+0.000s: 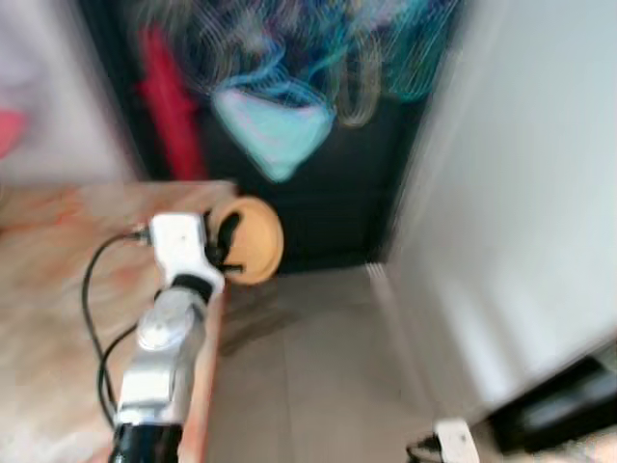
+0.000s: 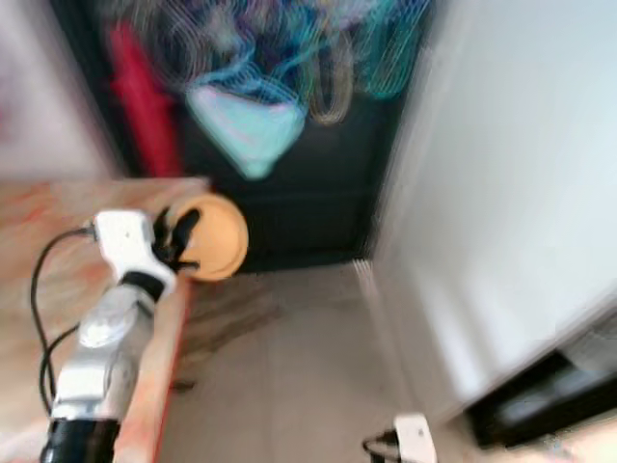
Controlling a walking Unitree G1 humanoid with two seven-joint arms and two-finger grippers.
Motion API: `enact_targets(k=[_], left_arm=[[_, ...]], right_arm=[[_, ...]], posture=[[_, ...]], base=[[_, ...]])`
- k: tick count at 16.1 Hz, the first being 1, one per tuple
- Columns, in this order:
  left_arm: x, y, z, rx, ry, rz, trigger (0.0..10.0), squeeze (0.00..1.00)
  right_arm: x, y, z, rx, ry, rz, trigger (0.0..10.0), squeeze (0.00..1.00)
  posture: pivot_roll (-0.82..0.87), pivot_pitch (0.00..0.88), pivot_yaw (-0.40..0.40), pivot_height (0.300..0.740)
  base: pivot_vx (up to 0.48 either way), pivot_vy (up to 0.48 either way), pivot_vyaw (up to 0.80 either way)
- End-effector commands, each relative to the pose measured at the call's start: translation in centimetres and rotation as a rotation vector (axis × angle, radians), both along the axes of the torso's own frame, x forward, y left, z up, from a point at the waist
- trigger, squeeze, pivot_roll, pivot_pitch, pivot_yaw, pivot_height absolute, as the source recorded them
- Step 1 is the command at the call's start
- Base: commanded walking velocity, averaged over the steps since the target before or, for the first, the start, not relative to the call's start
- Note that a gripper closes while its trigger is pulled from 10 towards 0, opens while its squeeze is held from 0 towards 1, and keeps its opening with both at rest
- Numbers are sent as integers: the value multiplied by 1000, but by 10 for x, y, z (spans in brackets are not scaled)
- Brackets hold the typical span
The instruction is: Restocking fridge
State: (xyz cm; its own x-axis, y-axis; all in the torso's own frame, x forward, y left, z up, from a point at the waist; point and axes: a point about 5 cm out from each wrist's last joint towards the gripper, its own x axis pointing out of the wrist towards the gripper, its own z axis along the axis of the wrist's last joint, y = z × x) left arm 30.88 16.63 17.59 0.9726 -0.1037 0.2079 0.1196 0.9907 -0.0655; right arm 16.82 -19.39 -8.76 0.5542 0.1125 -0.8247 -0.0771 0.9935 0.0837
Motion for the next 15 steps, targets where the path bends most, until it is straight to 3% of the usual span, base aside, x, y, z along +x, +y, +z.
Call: enact_targets(k=[1, 12, 15], left_arm=[[-1, 2, 4, 8, -15, 4, 10000, 0], [-1, 4, -10, 17, 32, 4, 10000, 0], [0, 11, -24, 61, 92, 32, 10000, 0]], right_arm=[[-5, -1, -2, 0, 18, -11, 10000, 0], [-5, 0, -2, 3, 17, -16, 10000, 0], [-5, 0, -2, 4, 16, -15, 10000, 0]], posture=[[-42, 89, -29, 740], [-41, 92, -27, 740], [-39, 90, -25, 740]], base=[[0, 0, -788], [0, 0, -788], [0, 0, -788]])
